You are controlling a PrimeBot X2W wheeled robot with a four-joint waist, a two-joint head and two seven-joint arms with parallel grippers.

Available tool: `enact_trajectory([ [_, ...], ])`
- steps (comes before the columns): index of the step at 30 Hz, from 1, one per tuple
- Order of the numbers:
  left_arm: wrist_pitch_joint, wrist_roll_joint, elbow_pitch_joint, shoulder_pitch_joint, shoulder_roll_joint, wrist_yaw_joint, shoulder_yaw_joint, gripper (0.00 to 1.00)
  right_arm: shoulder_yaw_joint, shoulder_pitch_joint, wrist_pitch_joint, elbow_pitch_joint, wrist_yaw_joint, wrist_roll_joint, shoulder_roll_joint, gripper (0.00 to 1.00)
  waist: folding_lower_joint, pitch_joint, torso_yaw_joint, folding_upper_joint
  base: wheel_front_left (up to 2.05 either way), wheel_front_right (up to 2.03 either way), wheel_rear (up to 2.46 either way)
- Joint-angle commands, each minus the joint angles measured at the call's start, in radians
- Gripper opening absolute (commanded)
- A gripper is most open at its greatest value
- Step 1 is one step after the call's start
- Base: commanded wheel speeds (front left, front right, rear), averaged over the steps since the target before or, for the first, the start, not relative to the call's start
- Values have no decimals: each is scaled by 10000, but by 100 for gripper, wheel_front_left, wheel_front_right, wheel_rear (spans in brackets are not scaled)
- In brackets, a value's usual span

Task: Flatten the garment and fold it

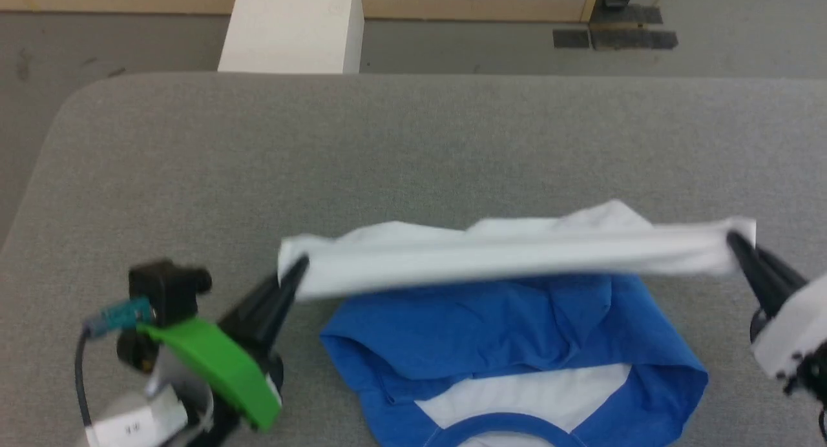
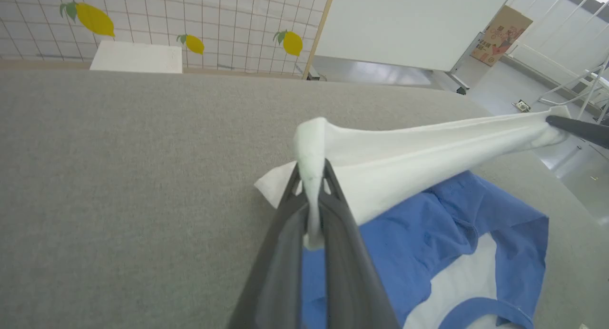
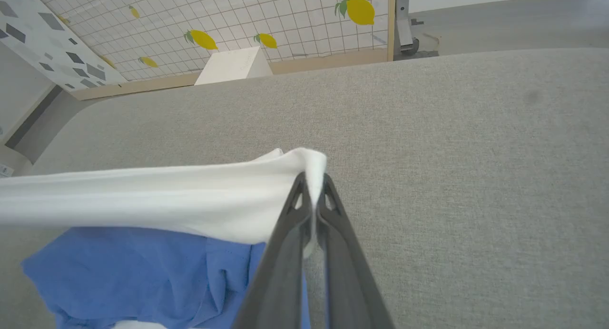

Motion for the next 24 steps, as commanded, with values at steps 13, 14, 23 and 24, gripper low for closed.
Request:
enact_trajectory([
  [13,491,-1541,-299,3149,443,277,-381,0,-664,3624,576,-473,-23,201,910,0,1,-893,163,0,0,0,0],
  [14,631,-1633,-265,3254,483,272,-456,0,-642,3812,579,-443,-23,161,922,0,1,-916,151,0,0,0,0],
  [23,788,-1517,626,3110,194,180,-879,0,-243,4092,145,345,-23,-417,785,0,1,-875,-51,0,0,0,0],
  [24,742,-1470,823,2992,72,153,-922,0,-163,4004,63,491,-23,-489,749,0,1,-847,-82,0,0,0,0],
])
